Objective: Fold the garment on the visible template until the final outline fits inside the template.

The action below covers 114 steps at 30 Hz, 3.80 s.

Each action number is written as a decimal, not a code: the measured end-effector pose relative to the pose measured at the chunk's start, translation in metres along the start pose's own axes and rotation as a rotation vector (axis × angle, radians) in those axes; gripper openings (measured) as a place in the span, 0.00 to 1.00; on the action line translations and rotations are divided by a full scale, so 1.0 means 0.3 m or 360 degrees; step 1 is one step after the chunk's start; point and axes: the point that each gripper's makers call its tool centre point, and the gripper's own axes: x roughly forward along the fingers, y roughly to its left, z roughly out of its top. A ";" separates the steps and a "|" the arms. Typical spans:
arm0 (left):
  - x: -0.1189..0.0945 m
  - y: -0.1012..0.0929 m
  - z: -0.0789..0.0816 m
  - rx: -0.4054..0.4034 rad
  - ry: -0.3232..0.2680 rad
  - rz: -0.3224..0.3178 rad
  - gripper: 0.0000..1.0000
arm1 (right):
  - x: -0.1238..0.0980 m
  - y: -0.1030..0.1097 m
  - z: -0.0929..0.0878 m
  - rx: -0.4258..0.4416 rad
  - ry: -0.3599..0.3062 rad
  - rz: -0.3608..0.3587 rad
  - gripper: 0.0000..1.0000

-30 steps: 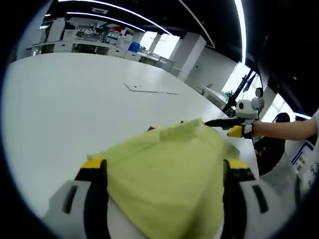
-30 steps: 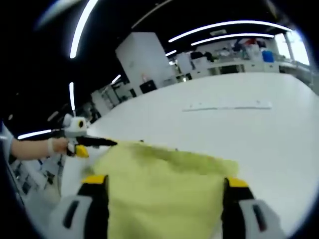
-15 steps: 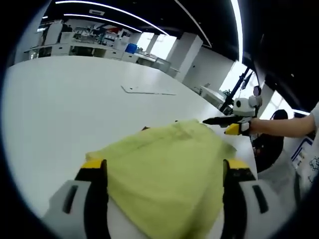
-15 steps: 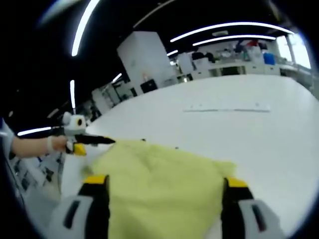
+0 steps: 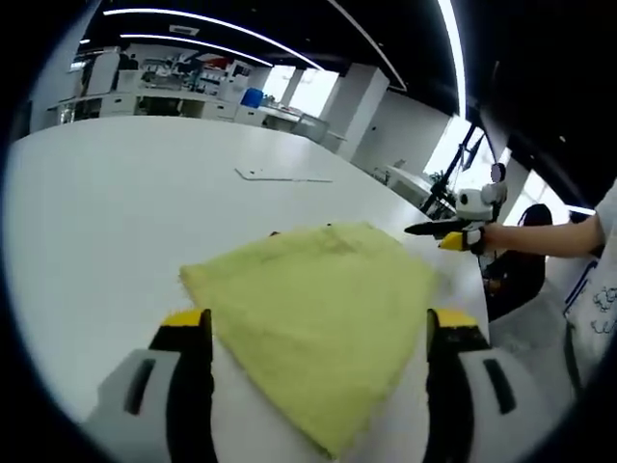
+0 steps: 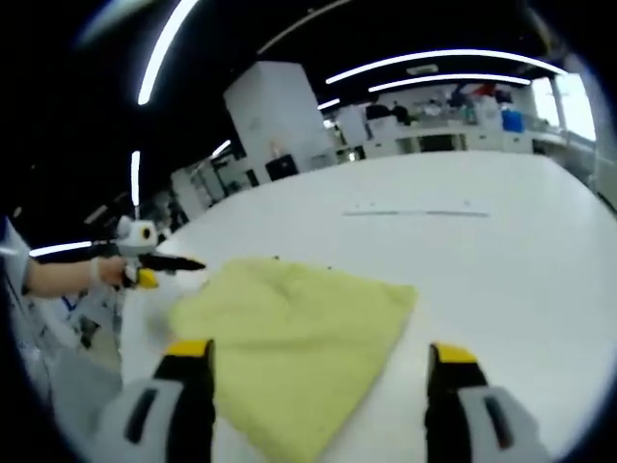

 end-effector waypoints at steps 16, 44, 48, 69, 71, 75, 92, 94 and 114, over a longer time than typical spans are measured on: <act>-0.136 -0.080 -0.108 0.0084 0.0084 0.0028 0.84 | -0.133 -0.001 -0.099 0.0004 0.0017 -0.0064 0.87; -0.159 -0.063 -0.297 -0.0016 0.0103 0.0121 0.36 | -0.132 0.028 -0.271 -0.0275 0.0158 -0.0025 0.12; -0.163 -0.063 -0.299 0.0000 0.0110 0.0129 0.31 | -0.119 0.028 -0.285 -0.0266 0.0175 -0.0012 0.10; -0.168 -0.019 -0.311 -0.0097 0.0116 0.0212 0.00 | -0.140 0.033 -0.280 -0.0314 0.0160 -0.0008 0.00; -0.164 -0.022 -0.309 -0.0124 0.0112 0.0211 0.00 | -0.146 0.022 -0.282 -0.0319 0.0162 -0.0006 0.00; -0.168 -0.023 -0.314 -0.0119 0.0119 0.0211 0.00 | -0.156 0.010 -0.291 -0.0317 0.0174 0.0001 0.00; -0.179 -0.043 -0.335 -0.0125 0.0147 0.0207 0.00 | -0.145 0.017 -0.264 -0.0274 0.0125 -0.0034 0.21; -0.180 -0.042 -0.334 -0.0126 0.0145 0.0208 0.00 | -0.128 0.027 -0.272 -0.0245 0.0169 0.0012 0.07; -0.225 -0.094 -0.383 -0.0176 0.0137 0.0196 0.00 | -0.191 0.088 -0.334 -0.0285 0.0217 0.0082 0.00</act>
